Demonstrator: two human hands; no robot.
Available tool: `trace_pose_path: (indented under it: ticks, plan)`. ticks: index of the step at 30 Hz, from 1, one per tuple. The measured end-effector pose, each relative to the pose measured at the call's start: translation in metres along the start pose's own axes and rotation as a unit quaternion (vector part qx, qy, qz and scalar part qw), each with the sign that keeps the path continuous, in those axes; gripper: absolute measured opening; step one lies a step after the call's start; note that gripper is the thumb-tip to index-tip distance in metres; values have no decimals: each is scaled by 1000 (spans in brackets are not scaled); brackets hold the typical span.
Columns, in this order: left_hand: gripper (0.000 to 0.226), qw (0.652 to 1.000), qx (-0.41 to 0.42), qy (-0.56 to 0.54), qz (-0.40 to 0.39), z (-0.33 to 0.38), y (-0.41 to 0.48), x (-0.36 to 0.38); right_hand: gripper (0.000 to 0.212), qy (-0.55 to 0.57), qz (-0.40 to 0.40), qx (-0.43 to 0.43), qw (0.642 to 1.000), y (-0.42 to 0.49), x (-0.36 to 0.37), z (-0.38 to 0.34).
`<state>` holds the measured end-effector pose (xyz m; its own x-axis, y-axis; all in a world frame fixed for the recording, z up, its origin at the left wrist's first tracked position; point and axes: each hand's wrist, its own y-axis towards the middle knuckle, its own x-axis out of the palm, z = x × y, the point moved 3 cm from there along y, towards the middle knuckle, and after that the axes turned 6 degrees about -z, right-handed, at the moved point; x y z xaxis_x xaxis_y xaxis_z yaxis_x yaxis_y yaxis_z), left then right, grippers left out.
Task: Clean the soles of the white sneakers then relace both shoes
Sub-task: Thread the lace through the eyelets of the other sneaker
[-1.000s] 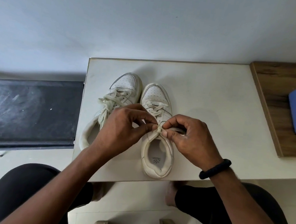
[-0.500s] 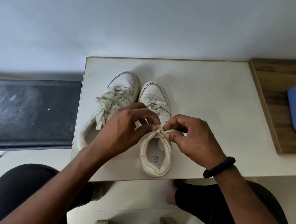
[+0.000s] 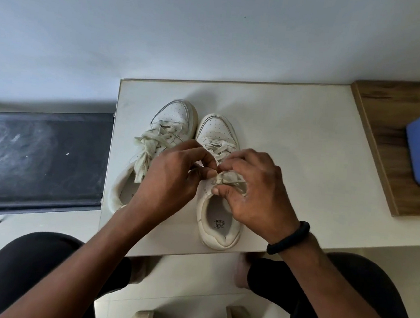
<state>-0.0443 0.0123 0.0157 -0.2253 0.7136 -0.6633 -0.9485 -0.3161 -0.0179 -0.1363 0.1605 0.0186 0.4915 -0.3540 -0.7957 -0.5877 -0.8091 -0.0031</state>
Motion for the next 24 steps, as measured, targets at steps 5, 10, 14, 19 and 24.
trace_pose_path:
  ticks: [5,10,14,19,24]
  plan:
    - [8,997,18,59,34,3,-2,-4,18,60,-10,0,998,2,-2,8]
    - [8,994,24,95,42,0,-1,-3,14,60,-21,30,998,1,-2,16]
    - [9,983,36,170,63,4,-2,-4,15,25,-31,46,998,-1,-5,15]
    - [4,976,22,204,78,2,-3,-6,18,36,-42,80,995,-3,-6,14]
    - [10,980,-17,192,56,0,-4,-3,18,20,-53,109,992,-4,-4,11]
